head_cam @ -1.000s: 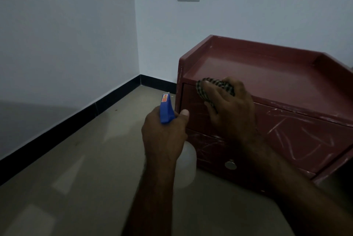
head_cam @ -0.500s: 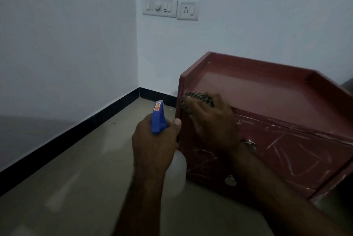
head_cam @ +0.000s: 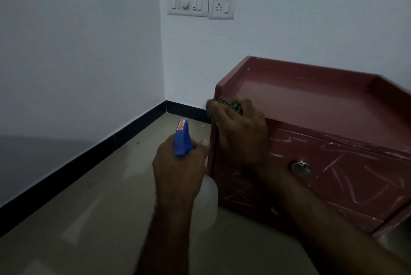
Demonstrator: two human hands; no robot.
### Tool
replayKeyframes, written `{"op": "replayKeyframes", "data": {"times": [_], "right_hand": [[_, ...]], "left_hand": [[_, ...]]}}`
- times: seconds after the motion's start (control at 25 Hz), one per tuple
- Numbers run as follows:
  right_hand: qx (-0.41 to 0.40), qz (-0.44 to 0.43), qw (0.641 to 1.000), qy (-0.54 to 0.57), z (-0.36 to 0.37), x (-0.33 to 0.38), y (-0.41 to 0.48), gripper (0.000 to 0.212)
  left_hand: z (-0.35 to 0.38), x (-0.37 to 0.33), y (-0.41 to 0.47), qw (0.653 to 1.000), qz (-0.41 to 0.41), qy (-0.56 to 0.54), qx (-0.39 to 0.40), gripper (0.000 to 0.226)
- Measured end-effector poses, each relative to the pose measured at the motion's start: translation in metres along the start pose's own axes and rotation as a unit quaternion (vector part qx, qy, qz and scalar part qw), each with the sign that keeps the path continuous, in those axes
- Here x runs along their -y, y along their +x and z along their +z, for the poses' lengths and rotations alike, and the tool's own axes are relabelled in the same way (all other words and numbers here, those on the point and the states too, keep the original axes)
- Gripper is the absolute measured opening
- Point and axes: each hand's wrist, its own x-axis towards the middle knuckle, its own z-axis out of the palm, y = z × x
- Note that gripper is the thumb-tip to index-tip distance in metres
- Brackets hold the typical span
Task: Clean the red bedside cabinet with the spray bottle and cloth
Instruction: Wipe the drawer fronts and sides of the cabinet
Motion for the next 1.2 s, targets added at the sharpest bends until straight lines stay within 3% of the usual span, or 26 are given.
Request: {"op": "replayKeyframes", "data": {"times": [0.16,0.36,0.48,0.64,0.84,1.04,1.2], "right_hand": [[-0.051,0.035,0.998,0.028,-0.002,0.003,0.025,0.065],[-0.013,0.055,0.997,0.044,-0.008,0.01,0.002,0.058],[-0.05,0.081,0.993,0.063,-0.01,0.008,0.027,0.065],[-0.06,0.088,0.992,0.069,-0.01,0.008,0.034,0.056],[-0.018,0.075,0.995,0.062,-0.005,0.02,0.007,0.053],[-0.041,0.056,0.996,0.053,0.005,0.013,0.011,0.057],[0.015,0.023,0.999,0.027,0.01,0.018,-0.019,0.055]], "left_hand": [[0.002,0.003,0.001,1.0,0.001,0.003,0.001,0.021],[0.004,0.005,-0.003,1.0,0.012,0.011,0.006,0.025],[0.002,0.01,-0.004,1.0,0.012,0.015,0.004,0.023],[0.001,0.015,-0.006,1.0,0.007,0.019,0.004,0.02],[-0.002,0.02,-0.005,0.999,0.01,0.03,0.003,0.023],[-0.001,0.029,-0.006,0.999,0.012,0.039,0.01,0.023],[-0.002,0.033,-0.004,0.999,0.027,0.04,0.016,0.021]]}}
